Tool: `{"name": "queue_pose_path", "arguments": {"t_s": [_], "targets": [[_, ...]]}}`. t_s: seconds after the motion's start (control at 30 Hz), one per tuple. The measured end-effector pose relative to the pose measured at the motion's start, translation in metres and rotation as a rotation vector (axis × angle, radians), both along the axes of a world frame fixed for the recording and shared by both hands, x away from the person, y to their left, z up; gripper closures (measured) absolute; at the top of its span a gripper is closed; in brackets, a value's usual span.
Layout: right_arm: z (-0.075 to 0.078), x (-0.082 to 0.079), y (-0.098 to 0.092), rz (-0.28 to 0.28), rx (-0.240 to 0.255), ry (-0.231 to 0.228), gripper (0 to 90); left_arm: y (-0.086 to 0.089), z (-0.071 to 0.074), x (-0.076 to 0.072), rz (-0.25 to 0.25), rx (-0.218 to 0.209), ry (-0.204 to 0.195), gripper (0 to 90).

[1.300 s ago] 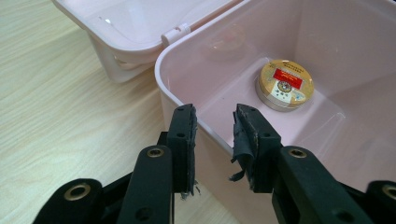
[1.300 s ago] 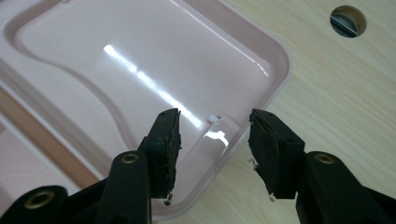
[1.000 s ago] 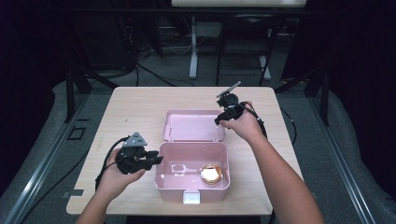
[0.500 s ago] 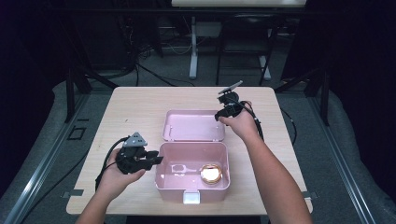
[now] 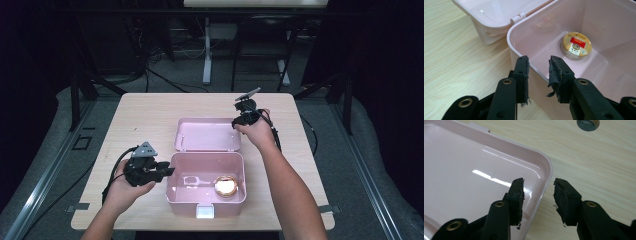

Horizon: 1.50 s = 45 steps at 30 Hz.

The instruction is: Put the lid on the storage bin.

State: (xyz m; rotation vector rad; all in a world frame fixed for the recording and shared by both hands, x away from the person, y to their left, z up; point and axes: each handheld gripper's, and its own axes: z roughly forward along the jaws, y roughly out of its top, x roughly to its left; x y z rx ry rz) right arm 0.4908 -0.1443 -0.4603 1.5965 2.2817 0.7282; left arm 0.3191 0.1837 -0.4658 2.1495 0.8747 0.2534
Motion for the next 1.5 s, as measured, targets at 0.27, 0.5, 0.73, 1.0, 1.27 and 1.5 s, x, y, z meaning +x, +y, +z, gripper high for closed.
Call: {"name": "queue_pose_path", "arguments": {"t_s": [0.27,0.5,0.73,1.0,1.27,1.5], "targets": [[-0.011,0.001,0.0,-0.045,0.011,0.021,63.9,0.0,0.0,0.0,0.003,-0.006,0.003,68.1],[-0.013,0.003,0.004,-0.086,0.022,0.028,67.1,0.0,0.0,0.0,0.003,-0.01,0.006,68.1],[-0.013,0.004,0.006,-0.126,0.025,0.04,73.3,0.0,0.0,0.0,0.002,-0.007,0.005,68.1],[-0.016,0.004,0.007,-0.155,0.029,0.039,77.9,0.0,0.0,0.0,0.002,-0.011,0.007,68.1],[-0.016,0.003,0.004,-0.162,0.046,0.04,80.7,0.0,0.0,0.0,0.003,-0.009,0.006,68.1],[-0.016,0.003,0.004,-0.173,0.053,0.049,81.4,0.0,0.0,0.0,0.006,-0.007,0.004,68.0]]}}
